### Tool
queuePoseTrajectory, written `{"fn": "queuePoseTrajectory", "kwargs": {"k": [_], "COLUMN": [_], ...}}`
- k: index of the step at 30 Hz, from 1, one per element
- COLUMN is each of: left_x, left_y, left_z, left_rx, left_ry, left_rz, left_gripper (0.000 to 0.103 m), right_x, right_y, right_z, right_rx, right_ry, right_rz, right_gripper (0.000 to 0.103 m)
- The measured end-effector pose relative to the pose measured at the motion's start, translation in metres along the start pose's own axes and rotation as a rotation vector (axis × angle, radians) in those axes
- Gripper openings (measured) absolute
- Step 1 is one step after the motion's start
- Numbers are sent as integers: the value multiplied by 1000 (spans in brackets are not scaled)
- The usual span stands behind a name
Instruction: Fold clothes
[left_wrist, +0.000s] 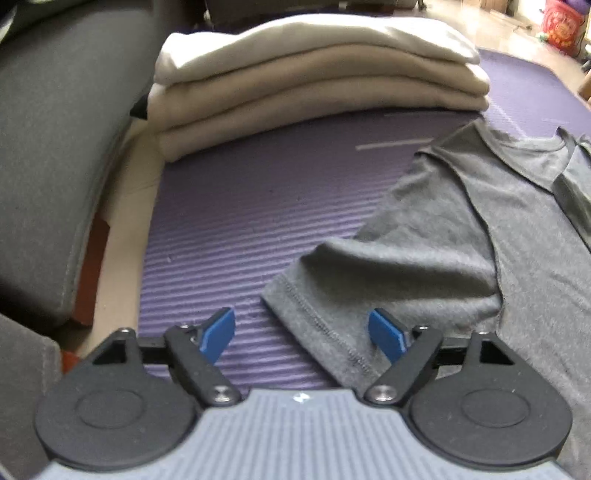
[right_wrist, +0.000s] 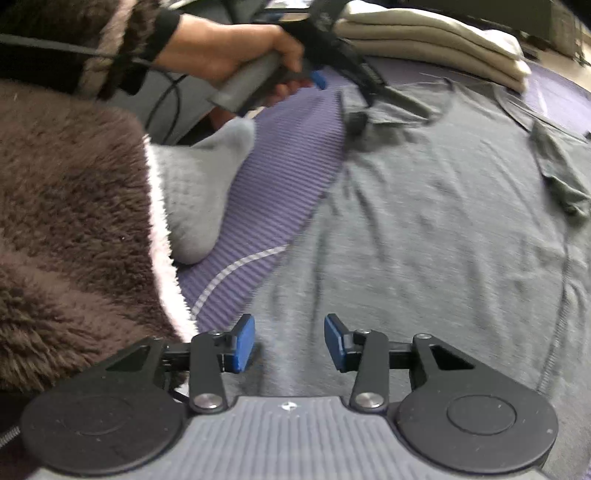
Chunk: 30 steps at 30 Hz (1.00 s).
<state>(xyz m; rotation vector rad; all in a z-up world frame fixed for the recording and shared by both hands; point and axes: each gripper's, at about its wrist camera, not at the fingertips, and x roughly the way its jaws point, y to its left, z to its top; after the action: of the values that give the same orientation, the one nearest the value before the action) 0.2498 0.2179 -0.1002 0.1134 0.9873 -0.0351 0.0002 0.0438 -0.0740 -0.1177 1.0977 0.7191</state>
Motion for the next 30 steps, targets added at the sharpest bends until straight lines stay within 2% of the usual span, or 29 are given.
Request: {"fn": "queuePoseTrajectory", "kwargs": {"k": [2, 6, 8, 9, 10, 11, 14, 20, 25, 30], "left_x": [-2, -8, -4, -5, -5, -6, -12, -22, -42, -55], "left_y": [1, -7, -8, -10, -11, -11, -10, -5, -8, -33], "left_z": [-6, -11, -9, -6, -4, -1, 1, 6, 17, 39], "left_rx": [-20, 9, 7, 10, 10, 11, -7, -67, -145, -141], "left_ry": [-32, -62, -61, -58, -50, -44, -43, -63, -154, -203], "left_rz": [-12, -19, -26, -10, -10, -9, -19, -29, -113, -200], "left_gripper": [58, 36, 10, 5, 3, 1, 1, 1, 1, 1], "right_x": [5, 11, 18, 18, 23, 27, 38, 15, -7, -12], "right_y": [4, 11, 17, 17, 19, 20, 23, 3, -24, -43], "right_z": [1, 1, 2, 1, 1, 1, -1, -2, -5, -12], "right_rx": [-2, -14, -27, -27, -33, -39, -72, 11, 98, 155], "right_ry": [2, 3, 7, 8, 16, 24, 45, -33, -77, -70], "right_rz": [9, 43, 67, 68, 67, 66, 45, 41, 1, -27], "right_gripper": [43, 43, 43, 38, 31, 15, 4, 1, 1, 3]}}
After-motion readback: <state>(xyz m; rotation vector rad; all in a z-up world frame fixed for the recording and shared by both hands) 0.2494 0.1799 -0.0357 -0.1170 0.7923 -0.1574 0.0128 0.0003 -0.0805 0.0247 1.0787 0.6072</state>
